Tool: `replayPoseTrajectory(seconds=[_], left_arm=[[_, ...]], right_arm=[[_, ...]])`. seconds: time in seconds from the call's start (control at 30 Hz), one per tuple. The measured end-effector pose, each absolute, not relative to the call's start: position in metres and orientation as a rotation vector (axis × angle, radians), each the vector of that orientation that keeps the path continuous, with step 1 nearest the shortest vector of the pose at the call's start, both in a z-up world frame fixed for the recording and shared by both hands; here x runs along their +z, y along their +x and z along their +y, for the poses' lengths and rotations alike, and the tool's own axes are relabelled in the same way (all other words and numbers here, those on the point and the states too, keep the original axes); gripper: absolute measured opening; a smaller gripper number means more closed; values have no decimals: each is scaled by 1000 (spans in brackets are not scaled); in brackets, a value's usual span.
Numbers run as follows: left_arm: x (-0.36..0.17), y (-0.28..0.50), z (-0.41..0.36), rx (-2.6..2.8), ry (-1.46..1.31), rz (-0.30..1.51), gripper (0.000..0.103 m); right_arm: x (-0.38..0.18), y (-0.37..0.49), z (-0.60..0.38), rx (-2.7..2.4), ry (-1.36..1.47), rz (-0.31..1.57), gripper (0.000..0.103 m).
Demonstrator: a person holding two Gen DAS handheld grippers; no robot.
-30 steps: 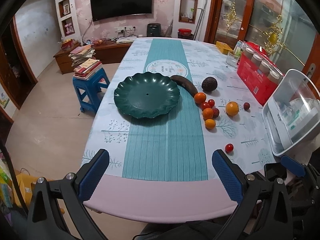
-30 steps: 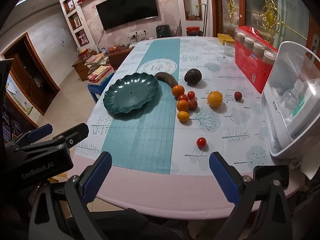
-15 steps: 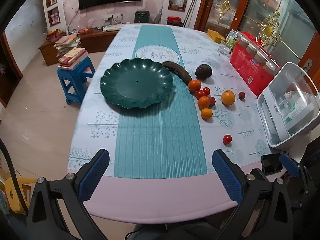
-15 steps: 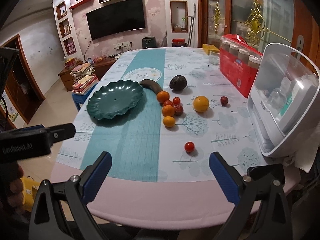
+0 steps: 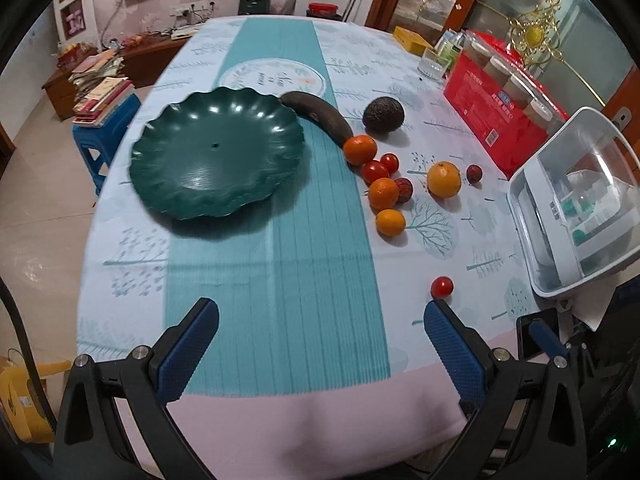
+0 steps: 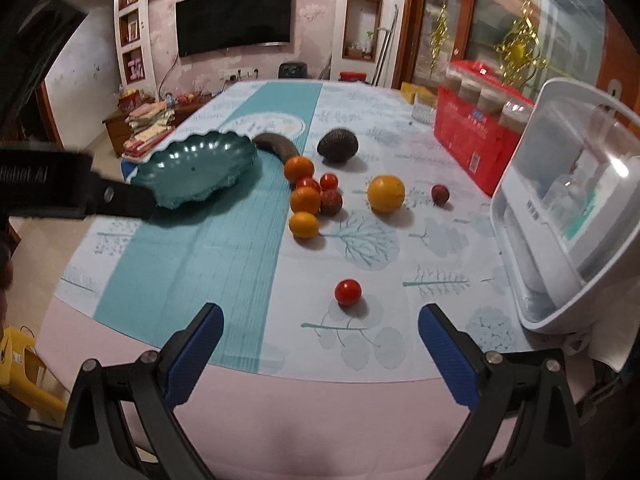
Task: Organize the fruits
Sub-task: 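Grasp the small orange with the left gripper while the right gripper grasps a cherry tomato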
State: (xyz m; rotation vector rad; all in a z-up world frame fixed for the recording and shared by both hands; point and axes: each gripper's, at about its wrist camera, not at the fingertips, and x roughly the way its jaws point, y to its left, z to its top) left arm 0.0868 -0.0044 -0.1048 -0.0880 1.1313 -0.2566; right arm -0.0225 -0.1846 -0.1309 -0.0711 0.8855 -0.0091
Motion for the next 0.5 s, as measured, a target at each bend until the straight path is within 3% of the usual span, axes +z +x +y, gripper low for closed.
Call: replayPoseTrajectory(seconds=[0.2,0.5], left_arm=[[-132,123,-34,-289,-92,1172,98],[-180,162,-81,-332,-82,1231,92]], right_arm=[[-157,1,-200,9,-91,923,94],[-195,29,-212,122,-166,971,74]])
